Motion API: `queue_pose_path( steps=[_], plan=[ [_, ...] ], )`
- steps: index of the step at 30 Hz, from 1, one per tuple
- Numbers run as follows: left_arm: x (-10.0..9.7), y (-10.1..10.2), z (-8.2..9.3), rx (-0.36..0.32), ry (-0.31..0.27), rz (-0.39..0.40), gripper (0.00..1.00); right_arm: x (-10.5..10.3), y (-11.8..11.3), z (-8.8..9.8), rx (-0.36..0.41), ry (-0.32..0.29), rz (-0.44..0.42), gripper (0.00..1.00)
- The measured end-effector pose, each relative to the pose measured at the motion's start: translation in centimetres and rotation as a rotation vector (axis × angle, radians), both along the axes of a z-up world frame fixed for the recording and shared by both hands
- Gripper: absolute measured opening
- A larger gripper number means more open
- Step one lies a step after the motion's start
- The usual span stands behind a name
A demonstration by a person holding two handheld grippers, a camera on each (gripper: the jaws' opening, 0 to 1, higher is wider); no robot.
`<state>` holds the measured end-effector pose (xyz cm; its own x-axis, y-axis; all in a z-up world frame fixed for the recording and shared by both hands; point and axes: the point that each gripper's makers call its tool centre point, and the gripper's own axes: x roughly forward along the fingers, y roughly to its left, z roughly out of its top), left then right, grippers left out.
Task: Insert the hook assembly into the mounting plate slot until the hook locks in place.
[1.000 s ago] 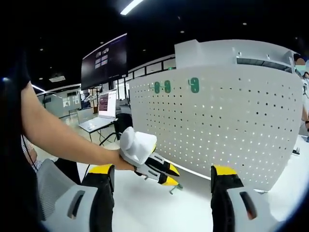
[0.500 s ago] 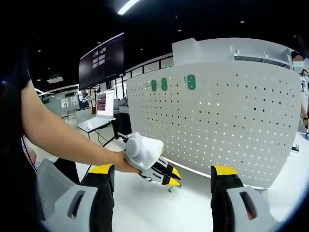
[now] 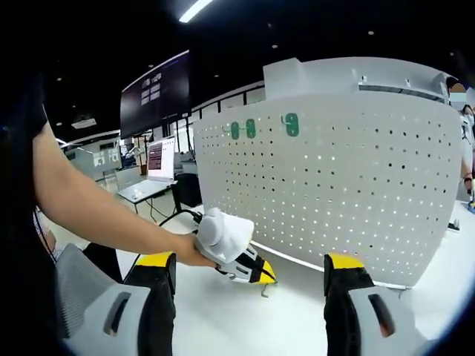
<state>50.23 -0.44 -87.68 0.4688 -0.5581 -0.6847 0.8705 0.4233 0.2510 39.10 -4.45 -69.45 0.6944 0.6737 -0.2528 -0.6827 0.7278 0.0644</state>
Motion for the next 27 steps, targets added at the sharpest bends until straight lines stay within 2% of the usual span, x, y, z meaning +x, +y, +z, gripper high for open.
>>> queue_pose_path(
  steps=[12,22,27],
  plan=[
    [0.2,0.2,0.0,0.008,0.001,0.024,0.02,0.0,0.0,0.0,-0.004,0.001,0.003,0.8],
    [0.2,1.4,2.1,-0.046,-0.008,0.078,0.01,-0.3,0.7,0.6,-0.006,-0.014,0.021,0.8],
    [-0.1,1.9,2.7,-0.063,-0.009,0.099,0.01,-0.6,1.2,0.9,-0.011,-0.022,0.034,0.79]
  ],
)
